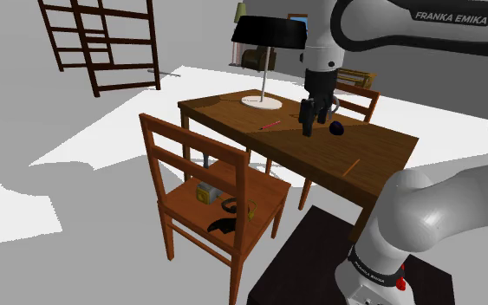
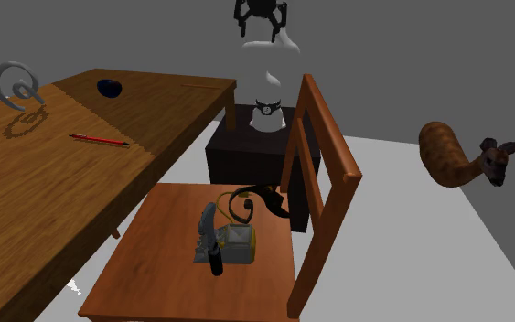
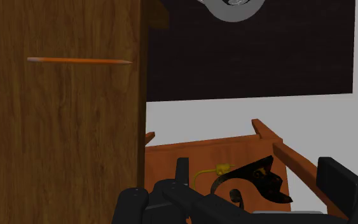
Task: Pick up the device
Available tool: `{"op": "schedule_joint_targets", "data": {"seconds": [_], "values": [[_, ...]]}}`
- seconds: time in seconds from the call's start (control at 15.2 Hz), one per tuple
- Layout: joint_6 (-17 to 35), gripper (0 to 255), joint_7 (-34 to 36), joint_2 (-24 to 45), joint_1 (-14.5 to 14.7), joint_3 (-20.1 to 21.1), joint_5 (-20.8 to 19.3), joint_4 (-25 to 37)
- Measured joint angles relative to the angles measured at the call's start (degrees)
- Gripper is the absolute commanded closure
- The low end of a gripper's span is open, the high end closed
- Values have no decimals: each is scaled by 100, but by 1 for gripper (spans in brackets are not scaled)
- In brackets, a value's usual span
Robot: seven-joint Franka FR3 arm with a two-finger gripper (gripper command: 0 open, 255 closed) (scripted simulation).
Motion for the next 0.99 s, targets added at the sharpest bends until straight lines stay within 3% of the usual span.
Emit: {"op": "schedule_joint_targets", "data": {"seconds": [0.26,0.99], "values": [[405,0,-71,150,5,-85,-22,-235],[2747,0,-527,1781,-15,-551,-136,-809]]}}
